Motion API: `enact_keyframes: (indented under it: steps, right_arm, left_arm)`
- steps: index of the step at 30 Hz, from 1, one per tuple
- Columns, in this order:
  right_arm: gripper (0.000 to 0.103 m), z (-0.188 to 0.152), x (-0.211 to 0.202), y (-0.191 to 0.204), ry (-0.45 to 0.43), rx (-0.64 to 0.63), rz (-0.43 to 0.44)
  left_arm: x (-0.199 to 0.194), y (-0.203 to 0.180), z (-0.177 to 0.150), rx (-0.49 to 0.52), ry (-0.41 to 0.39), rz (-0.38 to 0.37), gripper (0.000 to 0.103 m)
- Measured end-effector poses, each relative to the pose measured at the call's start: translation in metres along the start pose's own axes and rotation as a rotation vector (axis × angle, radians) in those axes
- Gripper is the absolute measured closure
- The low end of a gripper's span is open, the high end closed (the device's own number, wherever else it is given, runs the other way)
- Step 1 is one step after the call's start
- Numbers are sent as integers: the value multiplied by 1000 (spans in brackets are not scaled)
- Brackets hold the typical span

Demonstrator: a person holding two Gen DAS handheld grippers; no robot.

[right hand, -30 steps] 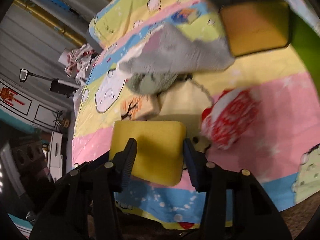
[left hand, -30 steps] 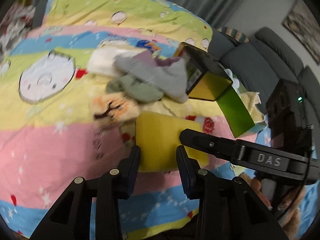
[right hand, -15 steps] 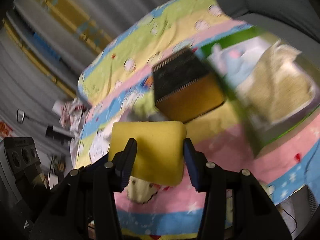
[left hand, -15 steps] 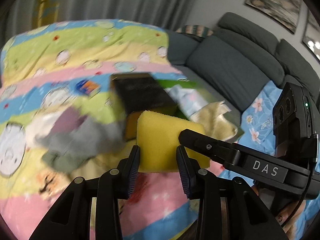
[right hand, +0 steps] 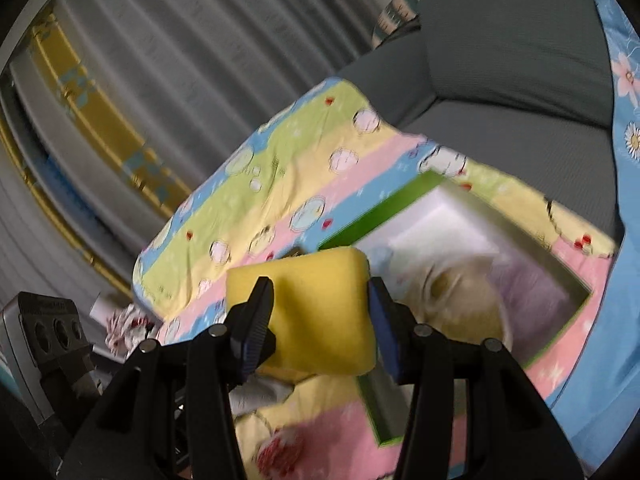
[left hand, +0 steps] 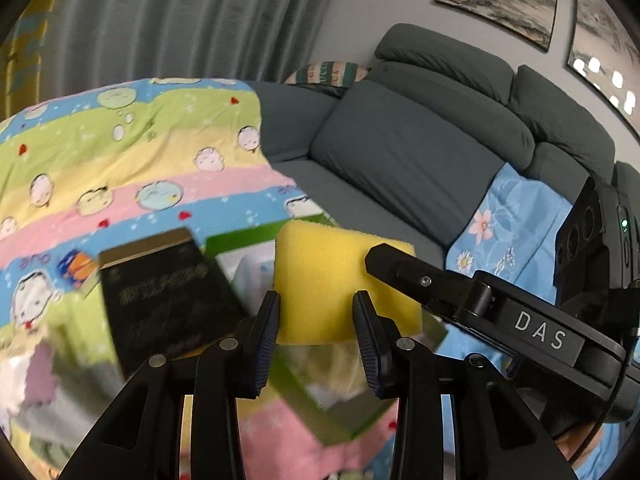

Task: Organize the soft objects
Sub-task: 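Lower the sponge into the box and open the right gripper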

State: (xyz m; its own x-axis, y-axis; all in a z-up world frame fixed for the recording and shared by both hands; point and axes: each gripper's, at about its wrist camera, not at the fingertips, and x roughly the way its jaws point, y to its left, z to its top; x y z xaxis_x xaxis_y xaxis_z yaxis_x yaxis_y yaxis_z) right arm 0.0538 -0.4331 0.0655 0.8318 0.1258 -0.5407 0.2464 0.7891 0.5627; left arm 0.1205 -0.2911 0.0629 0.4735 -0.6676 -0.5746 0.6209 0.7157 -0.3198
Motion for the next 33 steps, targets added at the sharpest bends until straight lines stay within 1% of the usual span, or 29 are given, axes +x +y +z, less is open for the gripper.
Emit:
enact_keyframes:
  steps: [3,6,9,13,17,21,24,28,33]
  right_arm:
    - [55,13,5,-9,-26,22,-10]
    - [55,22,15,-15,-40,-1,-43]
    - [55,26,29,-24,-30,1,-72]
    - [55,26,48,-38,-13,-16,-144]
    - [55,27,54,-58,8,28,-188]
    - [55,24,62,-76,53,75,-196]
    - [55,22,70,-85,85,99,-232]
    - [55,19,76,-88,111,112,-240]
    - [55,16,83,-95,144,144,-260]
  left_arm:
    - [20,0,10,-10,7,-21,65]
    - [38,-1,12,-21,40,-17,65]
    - [57,-3,13,-15,55,12,65]
    - [83,-5,7,-18,100,20,65]
    - [105,-7,2,-32,147,0,65]
    - [118,-7,-2,-32,177,12,65]
    - [126,-9,-5,-29,196,22,65]
    - [131,-14,-8,-3,209,64,65]
    - [136,-14,-13,7,225,82,65]
